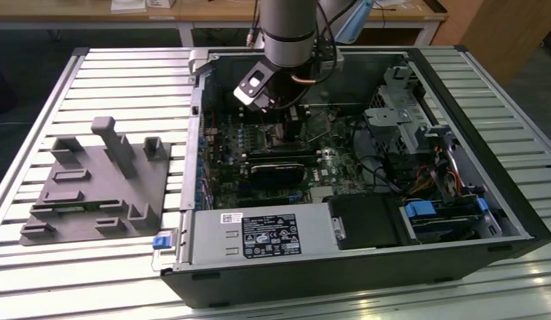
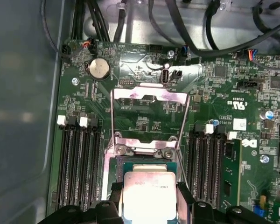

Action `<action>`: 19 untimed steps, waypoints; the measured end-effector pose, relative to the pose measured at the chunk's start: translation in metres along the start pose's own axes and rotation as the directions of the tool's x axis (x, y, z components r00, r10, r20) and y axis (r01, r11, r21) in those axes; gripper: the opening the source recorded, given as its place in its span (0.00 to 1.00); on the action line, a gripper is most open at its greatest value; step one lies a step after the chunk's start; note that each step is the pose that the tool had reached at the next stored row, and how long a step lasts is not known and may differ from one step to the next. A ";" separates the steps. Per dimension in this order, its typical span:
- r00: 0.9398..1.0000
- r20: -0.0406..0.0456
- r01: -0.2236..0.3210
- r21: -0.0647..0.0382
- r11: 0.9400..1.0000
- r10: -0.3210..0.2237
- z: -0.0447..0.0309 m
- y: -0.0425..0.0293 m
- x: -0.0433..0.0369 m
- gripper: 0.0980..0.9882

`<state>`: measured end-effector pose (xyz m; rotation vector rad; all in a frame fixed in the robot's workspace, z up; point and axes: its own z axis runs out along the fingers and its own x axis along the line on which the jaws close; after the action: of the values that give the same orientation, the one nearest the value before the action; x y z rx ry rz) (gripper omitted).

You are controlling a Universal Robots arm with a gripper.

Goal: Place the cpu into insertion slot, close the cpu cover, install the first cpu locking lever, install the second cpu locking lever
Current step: 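Place the cpu into insertion slot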

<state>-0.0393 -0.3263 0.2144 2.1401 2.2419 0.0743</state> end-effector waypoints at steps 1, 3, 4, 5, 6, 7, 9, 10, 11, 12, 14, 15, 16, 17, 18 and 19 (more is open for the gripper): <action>1.000 0.000 0.000 0.000 1.000 0.000 0.0008 -0.0003 0.0005 0.50; 1.000 0.000 0.000 0.000 1.000 0.000 0.0028 -0.0009 0.0014 0.50; 1.000 0.000 0.000 0.000 1.000 0.000 0.0041 -0.0012 0.0018 0.50; 1.000 0.000 0.000 0.000 1.000 0.000 0.0055 -0.0015 0.0020 0.50; 1.000 0.000 0.000 0.000 1.000 0.000 0.0069 -0.0018 0.0022 0.50; 1.000 0.000 -0.001 0.000 1.000 0.001 0.0081 -0.0021 0.0023 0.50; 1.000 0.000 -0.003 0.000 1.000 0.003 0.0096 -0.0030 0.0024 0.50; 1.000 0.000 -0.006 0.000 1.000 0.006 0.0100 -0.0034 0.0024 0.50; 1.000 0.001 -0.011 0.000 1.000 0.011 0.0103 -0.0039 0.0024 0.50; 1.000 0.001 -0.016 0.000 1.000 0.016 0.0107 -0.0042 0.0024 0.50; 1.000 0.002 -0.026 0.000 1.000 0.026 0.0114 -0.0046 0.0025 0.50; 1.000 0.002 -0.030 0.000 1.000 0.030 0.0118 -0.0047 0.0025 0.50; 0.999 0.002 -0.032 0.000 0.999 0.032 0.0123 -0.0047 0.0026 0.50; 0.999 0.002 -0.034 0.000 0.999 0.034 0.0130 -0.0048 0.0027 0.50; 0.999 0.002 -0.036 0.000 0.999 0.036 0.0139 -0.0048 0.0027 0.50; 0.999 0.002 -0.039 0.000 0.999 0.039 0.0145 -0.0049 0.0028 0.50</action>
<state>-0.0434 -0.3236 0.1996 2.1828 2.1993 0.0730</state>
